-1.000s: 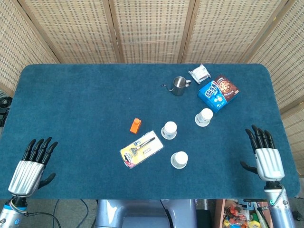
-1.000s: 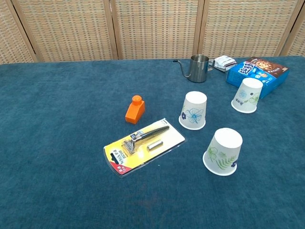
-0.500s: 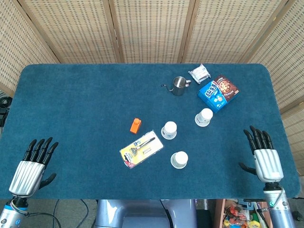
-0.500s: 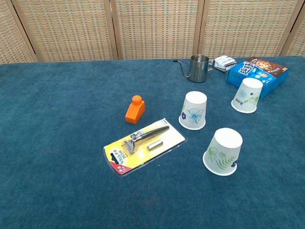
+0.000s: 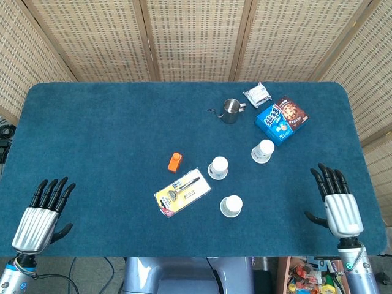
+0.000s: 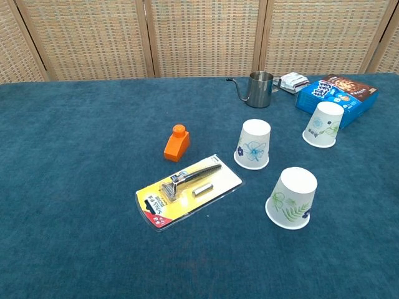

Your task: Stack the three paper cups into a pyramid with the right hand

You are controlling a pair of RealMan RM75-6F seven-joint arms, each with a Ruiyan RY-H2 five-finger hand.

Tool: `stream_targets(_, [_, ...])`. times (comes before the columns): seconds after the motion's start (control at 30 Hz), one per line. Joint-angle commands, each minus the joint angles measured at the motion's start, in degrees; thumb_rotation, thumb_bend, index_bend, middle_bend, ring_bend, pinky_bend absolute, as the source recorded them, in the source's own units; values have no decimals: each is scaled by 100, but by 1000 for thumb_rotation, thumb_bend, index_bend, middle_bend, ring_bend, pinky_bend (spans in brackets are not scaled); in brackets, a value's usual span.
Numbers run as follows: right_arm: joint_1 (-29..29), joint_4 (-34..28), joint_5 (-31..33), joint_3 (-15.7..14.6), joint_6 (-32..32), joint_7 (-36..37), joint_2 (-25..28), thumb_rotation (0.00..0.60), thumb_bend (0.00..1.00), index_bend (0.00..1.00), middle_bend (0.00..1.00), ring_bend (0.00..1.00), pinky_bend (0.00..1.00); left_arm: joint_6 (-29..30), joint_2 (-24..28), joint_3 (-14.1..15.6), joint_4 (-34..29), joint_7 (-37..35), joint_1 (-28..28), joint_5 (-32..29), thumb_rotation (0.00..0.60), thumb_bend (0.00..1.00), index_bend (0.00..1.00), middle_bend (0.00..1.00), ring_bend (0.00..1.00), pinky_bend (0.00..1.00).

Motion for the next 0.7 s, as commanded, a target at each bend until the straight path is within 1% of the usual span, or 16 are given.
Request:
stream_targets(0.03, [-14, -180, -127, -80, 11, 110, 73, 600, 59, 141, 0, 0, 0, -8, -1, 7, 1, -2, -2, 5, 600, 198, 0, 0, 0, 0])
stream_targets(0.2, [49, -471, -366, -213, -113, 316, 226, 600, 59, 225, 0, 0, 0, -8, -3, 8, 2, -5, -1, 2, 600, 199, 0, 0, 0, 0])
stream_targets(0.37, [178, -772, -597, -294, -284, 333, 293, 600, 59, 247, 0, 0, 0, -10, -7, 10, 0, 4, -3, 7, 600, 198, 0, 0, 0, 0])
stream_targets(0.47, [324, -981, -645, -293, -515, 124, 242, 600, 59, 248, 0, 0, 0, -6, -10, 19, -2, 11, 0, 23, 600, 198, 0, 0, 0, 0])
stream_targets(0.7, [589, -1253, -552, -226, -952, -399, 50, 600, 59, 248, 0, 0, 0, -14, -12, 20, 5, 2, -5, 21, 600, 198, 0, 0, 0, 0])
